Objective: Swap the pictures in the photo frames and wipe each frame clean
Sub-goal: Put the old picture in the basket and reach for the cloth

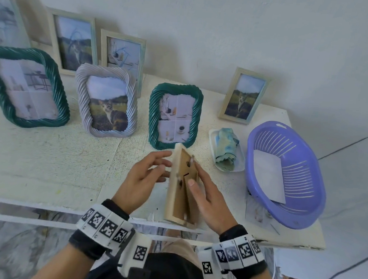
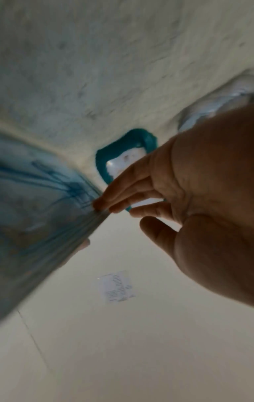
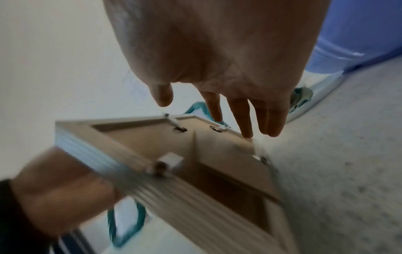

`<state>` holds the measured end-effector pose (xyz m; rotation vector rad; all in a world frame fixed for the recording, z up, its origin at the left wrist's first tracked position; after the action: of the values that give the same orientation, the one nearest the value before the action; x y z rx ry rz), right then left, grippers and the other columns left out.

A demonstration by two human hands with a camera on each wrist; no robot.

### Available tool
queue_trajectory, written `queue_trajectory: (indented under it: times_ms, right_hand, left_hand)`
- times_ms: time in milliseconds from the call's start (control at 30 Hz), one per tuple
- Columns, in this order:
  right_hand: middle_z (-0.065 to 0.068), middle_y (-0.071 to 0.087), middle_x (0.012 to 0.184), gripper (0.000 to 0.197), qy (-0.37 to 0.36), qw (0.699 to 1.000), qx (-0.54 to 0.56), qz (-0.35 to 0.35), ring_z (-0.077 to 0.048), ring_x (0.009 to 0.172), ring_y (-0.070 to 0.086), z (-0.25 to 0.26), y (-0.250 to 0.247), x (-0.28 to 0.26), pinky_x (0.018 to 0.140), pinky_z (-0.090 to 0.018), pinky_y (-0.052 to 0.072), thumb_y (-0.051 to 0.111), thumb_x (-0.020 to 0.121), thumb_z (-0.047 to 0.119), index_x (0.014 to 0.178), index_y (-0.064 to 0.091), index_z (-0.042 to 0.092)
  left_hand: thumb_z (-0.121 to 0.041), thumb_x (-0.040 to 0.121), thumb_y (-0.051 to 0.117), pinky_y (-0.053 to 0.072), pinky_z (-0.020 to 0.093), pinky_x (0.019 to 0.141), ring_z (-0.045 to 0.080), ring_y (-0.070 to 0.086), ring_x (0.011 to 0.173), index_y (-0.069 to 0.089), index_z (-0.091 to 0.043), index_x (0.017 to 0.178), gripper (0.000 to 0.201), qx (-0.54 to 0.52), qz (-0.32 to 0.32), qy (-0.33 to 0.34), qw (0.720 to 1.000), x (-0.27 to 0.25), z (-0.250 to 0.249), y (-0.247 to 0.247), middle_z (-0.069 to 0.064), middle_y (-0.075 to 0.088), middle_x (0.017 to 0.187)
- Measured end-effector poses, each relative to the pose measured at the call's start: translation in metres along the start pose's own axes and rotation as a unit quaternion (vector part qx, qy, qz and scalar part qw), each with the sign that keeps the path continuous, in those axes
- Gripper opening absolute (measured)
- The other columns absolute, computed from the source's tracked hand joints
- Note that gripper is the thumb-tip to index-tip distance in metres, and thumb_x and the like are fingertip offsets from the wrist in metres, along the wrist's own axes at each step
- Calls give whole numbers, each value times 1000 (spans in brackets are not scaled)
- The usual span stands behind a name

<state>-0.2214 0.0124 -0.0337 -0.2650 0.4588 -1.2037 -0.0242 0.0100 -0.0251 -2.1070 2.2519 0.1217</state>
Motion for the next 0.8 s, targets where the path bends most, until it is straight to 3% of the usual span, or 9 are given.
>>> queue_trajectory:
  times_ms: [100, 167, 267, 367, 467, 533, 633, 700, 800]
  right_hand:
    - [27, 56, 126, 45, 20, 994, 83, -62, 13, 118, 48, 9, -22, -11, 102, -20, 39, 44, 92, 55, 135, 46, 40]
    - [14, 65, 112, 37, 23, 992, 88, -91, 0, 109, 57, 11, -36, -18, 95, -25, 44, 46, 94, 50, 122, 57, 29]
    - [1, 63, 92, 24, 32, 989, 35, -140, -16, 91, 59, 1, -54, -25, 85, -38, 48, 47, 98, 41, 100, 59, 20]
    - [-5, 63, 98, 22, 39, 984, 39, -169, -19, 96, 60, -11, -62, -27, 92, -44, 49, 46, 100, 36, 105, 59, 19]
    - [12, 68, 111, 19, 42, 973, 127, -190, -2, 108, 60, -12, -60, -28, 97, -27, 47, 48, 101, 26, 113, 61, 29]
    - [6, 70, 112, 20, 49, 960, 196, -192, -11, 110, 63, -9, -55, -28, 96, -34, 50, 47, 101, 21, 113, 64, 22]
    - [-11, 70, 112, 23, 82, 929, 322, -164, -30, 106, 65, 0, -44, -21, 91, -46, 53, 45, 101, 17, 114, 61, 7]
    - [-15, 69, 112, 25, 93, 917, 364, -136, -31, 105, 65, 4, -40, -13, 89, -45, 53, 45, 101, 15, 116, 61, 5]
    - [-17, 68, 110, 25, 89, 941, 304, -123, -29, 100, 66, 8, -39, 4, 82, -40, 54, 48, 100, 22, 117, 63, 11]
  left_hand:
    - [-5, 103, 37, 56, 36, 87, 30, 71, 97, 56, -12, 127, 32, -86, 66, -47, 993, 6, -13, 25, 16, 69, 109]
    - [-6, 102, 40, 55, 34, 84, 26, 71, 95, 60, -13, 123, 29, -40, 73, -46, 995, 13, -9, 36, 12, 71, 108]
    - [-6, 100, 47, 52, 32, 83, 14, 69, 95, 64, -21, 113, 26, 51, 61, -30, 996, 21, 7, 43, 2, 70, 105]
    - [-16, 100, 49, 52, 32, 86, 13, 66, 101, 62, -32, 112, 24, 72, 45, -63, 994, 24, 23, 45, -3, 67, 111]
    - [-27, 99, 51, 54, 30, 84, 15, 65, 103, 53, -35, 125, 27, 36, 28, -105, 993, 24, 28, 50, 1, 63, 118]
    - [-34, 97, 55, 55, 30, 83, 15, 66, 102, 43, -38, 136, 41, -11, 24, -129, 991, 24, 28, 52, 2, 64, 118]
    - [-45, 90, 59, 54, 41, 89, 20, 66, 106, 38, -48, 139, 54, -67, 18, -126, 990, 23, 23, 48, 4, 69, 112]
    - [-35, 94, 56, 55, 45, 87, 23, 67, 102, 41, -43, 139, 48, -106, -1, -103, 989, 22, 18, 42, 13, 70, 110]
    - [-25, 99, 54, 53, 56, 83, 33, 64, 90, 43, -38, 139, 44, -100, -40, -52, 993, 20, 14, 27, 32, 63, 104]
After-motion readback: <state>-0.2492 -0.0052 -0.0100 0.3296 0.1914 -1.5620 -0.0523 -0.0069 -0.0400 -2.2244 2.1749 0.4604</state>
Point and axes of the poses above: each hand's wrist, its own x-axis towards the middle knuckle, its own y-axis out of the palm, z = x × y, the point moved 2 cm from there along x, towards the middle knuckle
